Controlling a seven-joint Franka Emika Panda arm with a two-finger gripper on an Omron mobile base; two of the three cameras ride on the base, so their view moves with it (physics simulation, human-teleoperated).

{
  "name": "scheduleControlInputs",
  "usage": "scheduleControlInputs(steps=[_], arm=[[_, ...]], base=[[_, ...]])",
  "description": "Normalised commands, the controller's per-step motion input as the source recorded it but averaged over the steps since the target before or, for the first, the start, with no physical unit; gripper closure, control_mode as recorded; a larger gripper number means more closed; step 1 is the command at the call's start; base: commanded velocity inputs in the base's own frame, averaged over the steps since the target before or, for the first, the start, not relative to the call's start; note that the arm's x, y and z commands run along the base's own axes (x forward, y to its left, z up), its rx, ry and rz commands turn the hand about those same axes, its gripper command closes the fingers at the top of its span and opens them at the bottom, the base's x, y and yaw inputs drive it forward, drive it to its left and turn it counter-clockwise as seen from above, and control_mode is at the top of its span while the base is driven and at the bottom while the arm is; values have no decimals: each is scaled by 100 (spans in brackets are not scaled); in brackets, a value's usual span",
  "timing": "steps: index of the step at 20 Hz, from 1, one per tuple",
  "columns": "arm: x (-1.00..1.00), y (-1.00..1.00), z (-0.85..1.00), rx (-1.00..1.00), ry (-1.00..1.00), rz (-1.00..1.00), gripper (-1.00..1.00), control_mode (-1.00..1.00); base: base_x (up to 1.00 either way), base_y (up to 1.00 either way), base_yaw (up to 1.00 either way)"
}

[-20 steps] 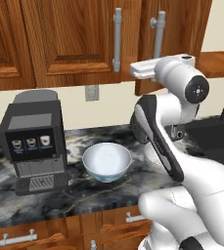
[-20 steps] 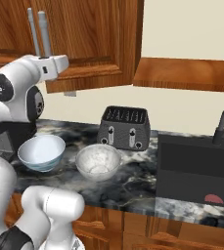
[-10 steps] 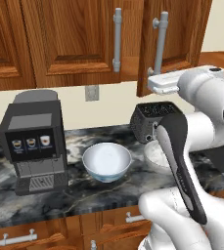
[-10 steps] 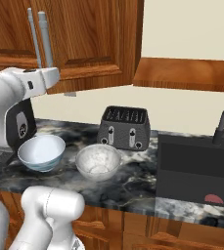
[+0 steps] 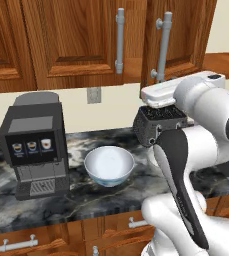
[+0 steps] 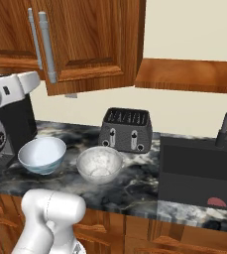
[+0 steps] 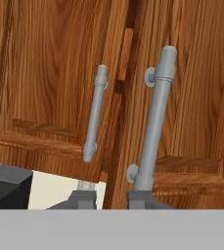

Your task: Open the cabinet. Pick the bowls from the counter and place them in the cabinet. Then close the cabinet.

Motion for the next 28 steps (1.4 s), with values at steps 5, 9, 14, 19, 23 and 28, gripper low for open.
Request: scheduleControlInputs(steps=[5, 9, 14, 19, 23, 28], arm=[[-22, 53, 0, -20, 1, 0, -100, -100], [-18, 17, 0, -34, 6, 0, -100, -100], [-15, 0, 0, -49, 15, 0, -100, -100], [-2, 0, -13, -55, 8, -5, -100, -100], [0, 0, -34, -56, 1, -11, -100, -100], [6, 0, -33, -40, 0, -13, -100, -100]], base=[[0, 0, 0], [0, 0, 0], [0, 0, 0], [0, 0, 0], [0, 0, 0], [0, 0, 0]])
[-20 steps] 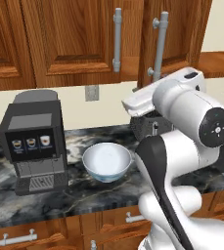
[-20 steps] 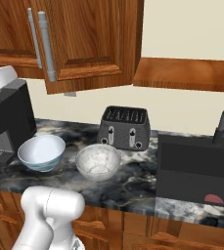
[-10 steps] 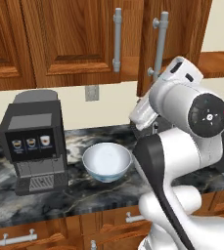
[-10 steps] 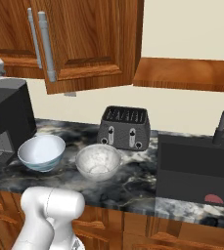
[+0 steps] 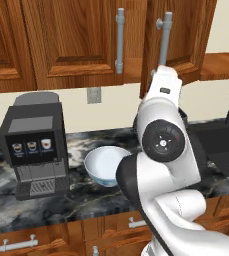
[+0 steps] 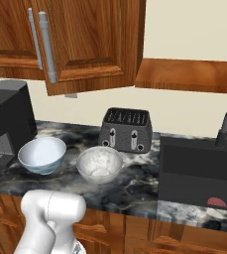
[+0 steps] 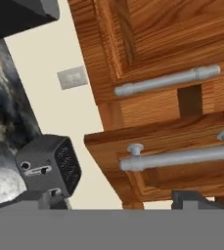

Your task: Open the cabinet. Pick the bowls from the counter and place them in the cabinet. Then close the cabinet.

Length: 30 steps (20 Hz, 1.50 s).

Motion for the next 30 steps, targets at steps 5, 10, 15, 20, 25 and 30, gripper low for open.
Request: scheduleControlInputs(steps=[5, 10, 15, 20, 25, 30], arm=[[31, 0, -15, -22, 0, -14, -100, -100], [34, 0, 0, -3, 0, -6, -100, -100], [29, 0, 0, 0, 0, -3, -100, -100], [34, -3, 0, 0, 0, 0, -100, -100], [38, -8, 0, 0, 0, 0, -100, -100], [42, -3, -1, 0, 0, 0, -100, -100]], base=[[0, 0, 0], [0, 0, 0], [0, 0, 0], [0, 0, 0], [0, 0, 0], [0, 0, 0]])
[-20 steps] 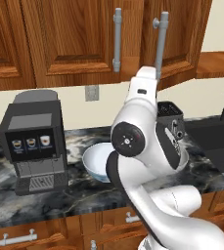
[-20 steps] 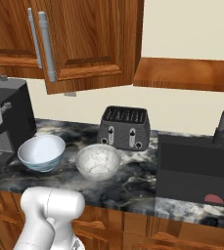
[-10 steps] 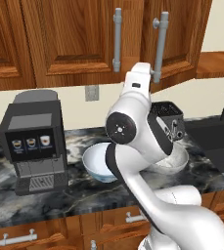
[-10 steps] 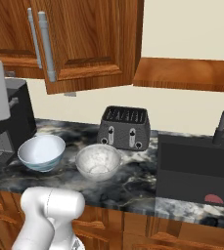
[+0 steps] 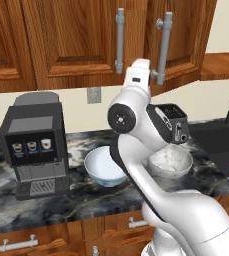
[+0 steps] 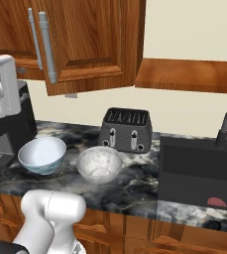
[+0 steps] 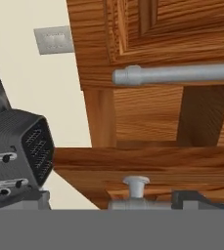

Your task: Open the cabinet. Pick the bowls from the counter and place them in the cabinet. Then close the cabinet.

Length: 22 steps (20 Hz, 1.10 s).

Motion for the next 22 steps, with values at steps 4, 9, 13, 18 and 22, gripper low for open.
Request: scheduleControlInputs(steps=[4, 9, 13, 18, 22], arm=[[42, 0, -4, 0, 0, 0, -100, -100], [44, 0, -4, 0, 0, 0, -100, -100], [44, 0, -5, 0, 0, 0, -100, -100], [36, 0, -2, 0, 0, 0, -100, -100], [28, -2, -4, 0, 0, 0, -100, -100]], base=[[0, 0, 0], [0, 0, 0], [0, 0, 0], [0, 0, 0], [0, 0, 0]])
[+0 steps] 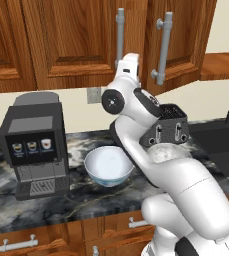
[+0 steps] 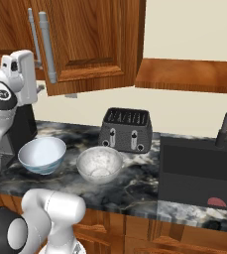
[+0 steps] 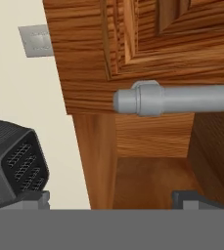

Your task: Open the cabinet. Pick the bowls from the counter and place them in the cabinet. Then close the cabinet.

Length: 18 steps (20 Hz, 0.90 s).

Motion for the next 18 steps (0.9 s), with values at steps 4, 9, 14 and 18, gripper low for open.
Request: scheduleControlInputs(steps=[4, 9, 14, 18], arm=[[30, 0, -3, 0, 0, 0, -100, -100], [30, 0, -3, 0, 0, 0, -100, -100], [5, -10, -1, 0, 0, -1, -100, -100], [-3, -5, 0, -1, 0, -2, -100, -100]], base=[[0, 0, 0], [0, 0, 0], [0, 0, 0], [0, 0, 0]])
